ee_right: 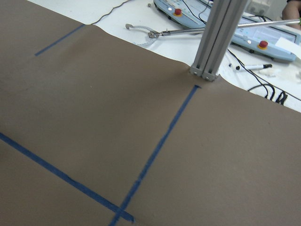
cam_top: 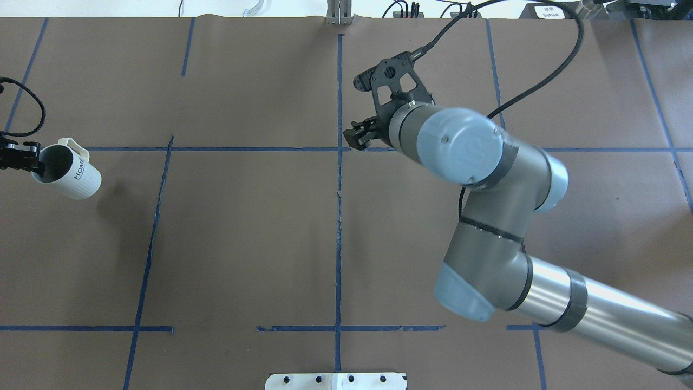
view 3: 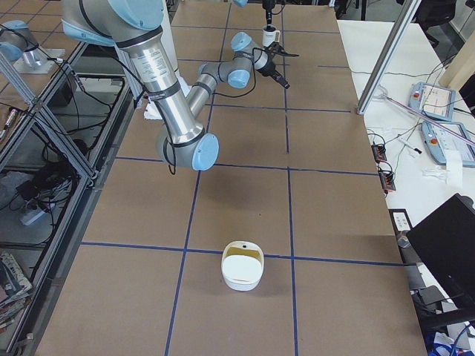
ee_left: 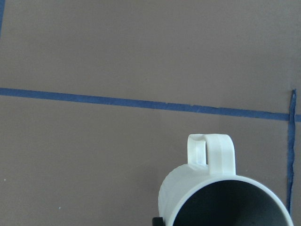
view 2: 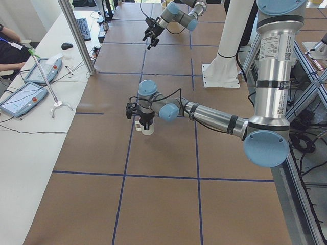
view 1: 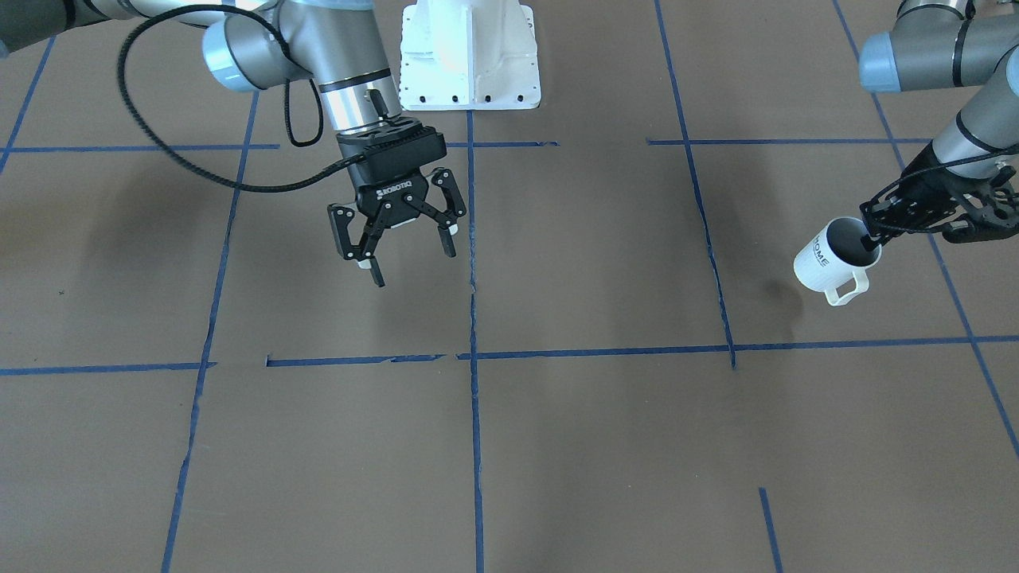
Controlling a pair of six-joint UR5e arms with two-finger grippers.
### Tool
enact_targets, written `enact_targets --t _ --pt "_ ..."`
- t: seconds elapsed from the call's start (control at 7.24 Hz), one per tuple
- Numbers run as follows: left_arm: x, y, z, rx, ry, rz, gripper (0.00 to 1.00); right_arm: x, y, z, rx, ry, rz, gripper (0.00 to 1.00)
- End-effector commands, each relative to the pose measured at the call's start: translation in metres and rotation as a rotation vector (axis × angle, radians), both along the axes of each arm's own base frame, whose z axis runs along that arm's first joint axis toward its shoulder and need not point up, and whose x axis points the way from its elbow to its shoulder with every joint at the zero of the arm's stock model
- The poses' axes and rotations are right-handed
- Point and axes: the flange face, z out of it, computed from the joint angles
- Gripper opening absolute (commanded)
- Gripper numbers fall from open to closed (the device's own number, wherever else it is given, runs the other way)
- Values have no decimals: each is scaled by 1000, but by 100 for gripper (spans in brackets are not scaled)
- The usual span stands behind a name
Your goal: Left arm hands cup to right arm to dump lemon
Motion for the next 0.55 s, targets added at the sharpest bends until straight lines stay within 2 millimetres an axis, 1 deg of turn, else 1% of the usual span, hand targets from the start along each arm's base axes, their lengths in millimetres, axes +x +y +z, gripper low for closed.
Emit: enact_targets --t 0.0,0.14,0.28,0.41 --pt "-11 22 29 19 5 5 0 67 -42 19 -207 6 -116 100" --pt "-11 24 35 29 9 8 0 90 -57 26 -256 9 -131 100" --pt "-9 30 41 21 4 17 0 96 -61 29 -245 22 -145 100" --pt "-7 31 41 20 6 22 0 97 -62 31 -234 41 -156 100"
